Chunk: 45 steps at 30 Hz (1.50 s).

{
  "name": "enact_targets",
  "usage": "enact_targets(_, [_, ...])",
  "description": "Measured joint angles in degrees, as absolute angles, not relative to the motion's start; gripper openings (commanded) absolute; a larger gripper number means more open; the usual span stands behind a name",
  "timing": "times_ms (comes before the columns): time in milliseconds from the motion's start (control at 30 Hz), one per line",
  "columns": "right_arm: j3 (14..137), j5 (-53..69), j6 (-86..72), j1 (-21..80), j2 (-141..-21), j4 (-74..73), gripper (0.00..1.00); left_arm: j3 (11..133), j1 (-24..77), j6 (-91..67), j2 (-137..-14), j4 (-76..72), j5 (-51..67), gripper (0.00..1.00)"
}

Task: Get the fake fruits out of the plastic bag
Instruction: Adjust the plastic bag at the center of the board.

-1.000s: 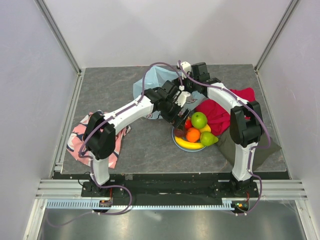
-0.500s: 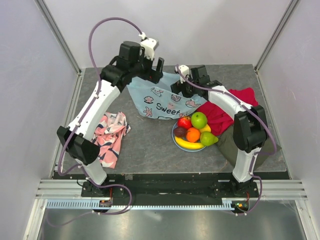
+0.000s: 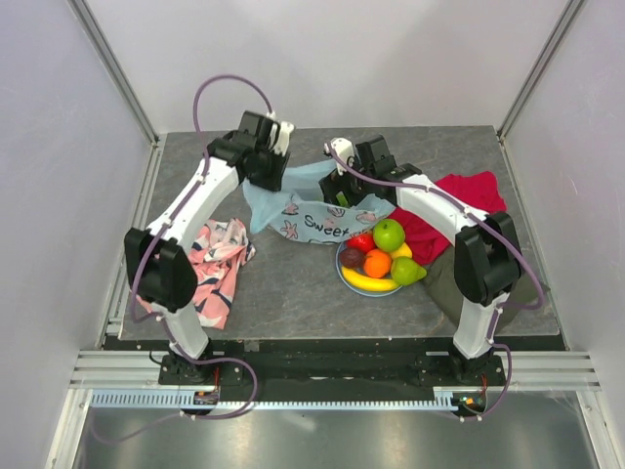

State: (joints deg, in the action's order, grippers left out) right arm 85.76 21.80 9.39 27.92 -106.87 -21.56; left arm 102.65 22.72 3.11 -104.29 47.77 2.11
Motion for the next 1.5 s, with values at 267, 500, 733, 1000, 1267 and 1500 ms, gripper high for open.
enact_targets(267, [86.7, 16.0, 9.1, 27.6, -107.8, -22.1, 0.98, 83.4, 22.8, 3.9, -91.9, 51.1, 7.8, 0.02])
enact_targets(500, [90.7, 9.9, 11.0, 27.7, -112.9, -21.5, 0.98, 82.4, 23.0, 4.7, -89.4, 48.9, 8.9, 0.02])
enact_targets(733, [113.3, 0.5, 13.3, 26.6, -129.3, -18.7, 0.98, 106.0, 21.1, 8.6, -99.5, 44.6, 5.0, 0.02])
enact_targets(1000, [108.5, -4.1, 14.7, 24.1, -122.8, -14.2, 0.98, 122.2, 20.8, 9.5, -101.4, 40.7, 7.9, 0.02])
enact_targets(1267, [86.9, 7.9, 13.3, 26.4, -109.7, -15.8, 0.98, 88.0, 21.0, 9.6, -89.1, 42.6, 12.6, 0.02])
enact_targets(1500, [81.1, 12.8, 12.3, 32.2, -109.6, -19.9, 0.98, 76.6, 21.1, 9.5, -87.2, 46.8, 12.7, 0.02])
